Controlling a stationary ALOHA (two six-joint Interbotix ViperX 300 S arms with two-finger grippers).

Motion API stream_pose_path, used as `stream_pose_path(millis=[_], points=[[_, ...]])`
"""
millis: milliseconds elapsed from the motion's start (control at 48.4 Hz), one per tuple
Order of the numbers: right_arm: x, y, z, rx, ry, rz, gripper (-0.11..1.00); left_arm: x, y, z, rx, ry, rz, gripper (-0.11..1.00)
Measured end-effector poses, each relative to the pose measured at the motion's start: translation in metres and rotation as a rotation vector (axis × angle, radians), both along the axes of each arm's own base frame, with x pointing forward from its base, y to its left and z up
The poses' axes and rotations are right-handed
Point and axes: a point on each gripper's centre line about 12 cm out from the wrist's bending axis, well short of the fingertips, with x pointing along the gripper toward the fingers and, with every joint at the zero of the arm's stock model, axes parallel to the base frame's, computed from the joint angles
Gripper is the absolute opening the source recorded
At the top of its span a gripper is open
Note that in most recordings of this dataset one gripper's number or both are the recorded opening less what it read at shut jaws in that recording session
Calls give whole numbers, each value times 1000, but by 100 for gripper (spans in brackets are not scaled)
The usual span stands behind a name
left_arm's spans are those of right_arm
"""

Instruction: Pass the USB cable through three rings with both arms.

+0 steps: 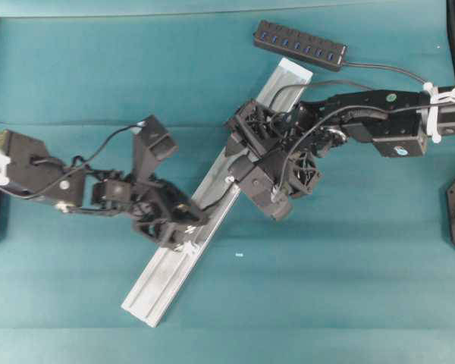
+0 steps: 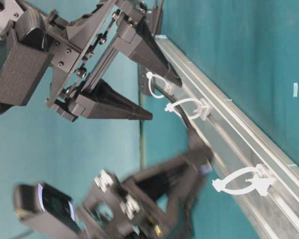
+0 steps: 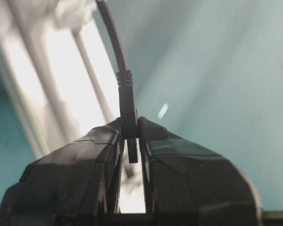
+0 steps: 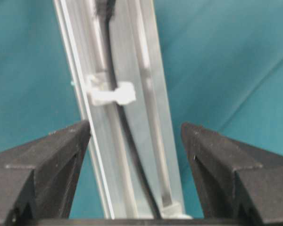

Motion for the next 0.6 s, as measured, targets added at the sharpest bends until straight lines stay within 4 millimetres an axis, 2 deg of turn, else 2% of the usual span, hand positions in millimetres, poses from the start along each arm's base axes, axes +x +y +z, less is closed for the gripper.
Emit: stream_pose_path(millis=[310,600], points=[[10,22,3,-11,-61,40,80,-4,0,3,-4,-6,3,11],[19,42,-12,-7,-49,79,79,-5,0,3,-4,-4,3,11]])
